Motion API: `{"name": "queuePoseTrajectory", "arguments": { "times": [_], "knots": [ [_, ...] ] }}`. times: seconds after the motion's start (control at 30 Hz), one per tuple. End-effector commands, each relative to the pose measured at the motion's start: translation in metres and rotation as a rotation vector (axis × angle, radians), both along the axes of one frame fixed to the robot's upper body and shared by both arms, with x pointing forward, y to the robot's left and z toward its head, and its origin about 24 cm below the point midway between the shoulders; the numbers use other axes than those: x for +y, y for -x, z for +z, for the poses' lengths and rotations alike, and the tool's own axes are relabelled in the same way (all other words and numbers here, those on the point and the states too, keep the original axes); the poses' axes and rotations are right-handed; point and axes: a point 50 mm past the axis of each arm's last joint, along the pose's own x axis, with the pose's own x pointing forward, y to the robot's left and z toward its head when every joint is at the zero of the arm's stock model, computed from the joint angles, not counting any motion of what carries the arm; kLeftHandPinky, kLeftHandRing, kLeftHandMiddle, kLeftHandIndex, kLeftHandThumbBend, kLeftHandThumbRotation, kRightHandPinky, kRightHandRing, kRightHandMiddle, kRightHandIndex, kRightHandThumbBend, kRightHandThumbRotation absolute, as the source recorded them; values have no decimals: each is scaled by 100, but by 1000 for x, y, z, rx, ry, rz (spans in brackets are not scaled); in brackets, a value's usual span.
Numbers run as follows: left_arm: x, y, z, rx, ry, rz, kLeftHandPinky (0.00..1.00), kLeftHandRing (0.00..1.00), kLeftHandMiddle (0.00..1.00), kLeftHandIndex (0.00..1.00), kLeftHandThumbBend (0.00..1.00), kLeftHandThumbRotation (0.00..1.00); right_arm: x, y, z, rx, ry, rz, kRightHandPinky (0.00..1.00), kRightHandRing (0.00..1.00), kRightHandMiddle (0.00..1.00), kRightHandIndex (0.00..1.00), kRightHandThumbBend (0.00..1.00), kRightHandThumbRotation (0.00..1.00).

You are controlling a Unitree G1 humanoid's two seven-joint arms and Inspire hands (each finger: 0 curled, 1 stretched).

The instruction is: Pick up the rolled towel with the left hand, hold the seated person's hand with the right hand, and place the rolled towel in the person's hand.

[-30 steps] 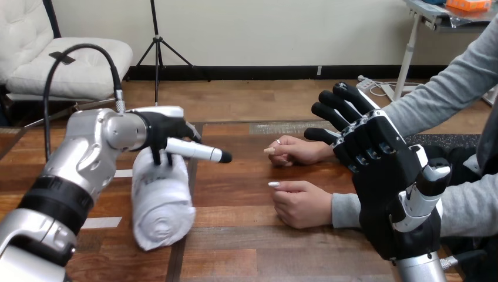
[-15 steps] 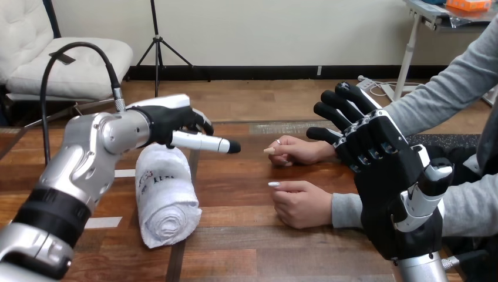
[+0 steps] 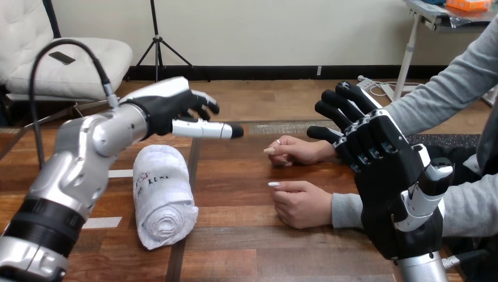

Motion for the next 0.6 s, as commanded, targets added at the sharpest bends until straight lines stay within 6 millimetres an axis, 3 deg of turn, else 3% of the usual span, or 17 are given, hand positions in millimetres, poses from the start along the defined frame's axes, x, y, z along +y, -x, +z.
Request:
{"name": "queuePoseTrajectory", "arguments": {
  "times": [0.0, 0.37, 0.57],
  "knots": [
    [7, 2, 26, -114, 49, -2, 68, 79, 84, 86, 76, 85, 2, -10, 17, -93, 3, 4, 74, 86, 85, 84, 100, 100],
    [14, 3, 26, -247, 199, -55, 68, 79, 83, 85, 74, 78, 3, -10, 16, -92, 1, 3, 74, 85, 84, 84, 100, 100],
    [18, 3, 23, -329, 170, -79, 70, 81, 84, 85, 76, 74, 3, -9, 16, -92, 3, 2, 73, 84, 84, 83, 100, 100]
  ]
}}
